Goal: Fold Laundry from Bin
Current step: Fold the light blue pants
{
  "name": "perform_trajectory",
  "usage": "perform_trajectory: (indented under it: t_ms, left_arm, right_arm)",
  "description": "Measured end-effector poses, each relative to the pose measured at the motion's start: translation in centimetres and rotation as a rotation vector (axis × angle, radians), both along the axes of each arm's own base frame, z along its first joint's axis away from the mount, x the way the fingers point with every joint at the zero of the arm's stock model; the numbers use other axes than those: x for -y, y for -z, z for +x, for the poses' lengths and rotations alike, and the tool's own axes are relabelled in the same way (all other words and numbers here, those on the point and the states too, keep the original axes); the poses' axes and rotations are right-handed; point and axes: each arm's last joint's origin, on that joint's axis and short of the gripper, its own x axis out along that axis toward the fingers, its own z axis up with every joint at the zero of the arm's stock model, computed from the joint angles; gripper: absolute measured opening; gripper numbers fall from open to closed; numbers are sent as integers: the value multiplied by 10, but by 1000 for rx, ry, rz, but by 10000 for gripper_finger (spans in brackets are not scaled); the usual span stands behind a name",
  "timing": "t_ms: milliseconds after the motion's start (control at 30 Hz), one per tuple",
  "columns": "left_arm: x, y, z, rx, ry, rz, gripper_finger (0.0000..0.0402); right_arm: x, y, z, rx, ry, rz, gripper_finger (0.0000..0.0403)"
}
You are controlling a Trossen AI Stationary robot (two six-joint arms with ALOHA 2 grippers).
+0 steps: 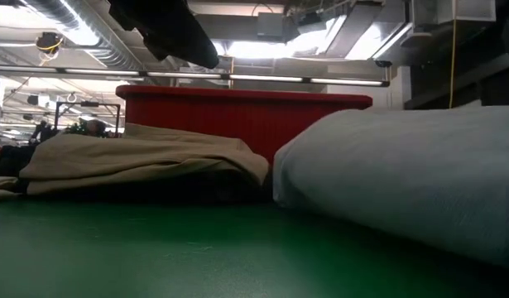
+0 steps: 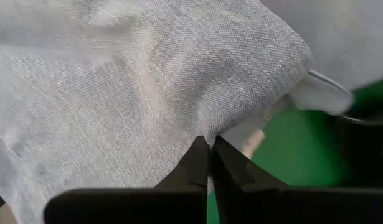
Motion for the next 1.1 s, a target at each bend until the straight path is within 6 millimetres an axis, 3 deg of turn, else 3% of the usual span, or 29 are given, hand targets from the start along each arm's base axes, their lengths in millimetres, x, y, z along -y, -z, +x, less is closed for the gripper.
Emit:
perform_trajectory:
  t_ms: [400,600,967,1100]
  left_arm:
    - [3,-10,8,129,-7,-56,81]
    - [1,-16,13,192,8,-44,81]
    - [4,-1,23,174,27,-10,81]
    - [6,-1,30,241,30,-29,81]
  right_arm:
    - [-4,9,2,-121,-5,-12,14]
    - [-5,10,2,-123,-6,-14,42]
    - [-6,10,1,-165,-20,25,120]
    - [-4,8,-4,-227,-61,54,141]
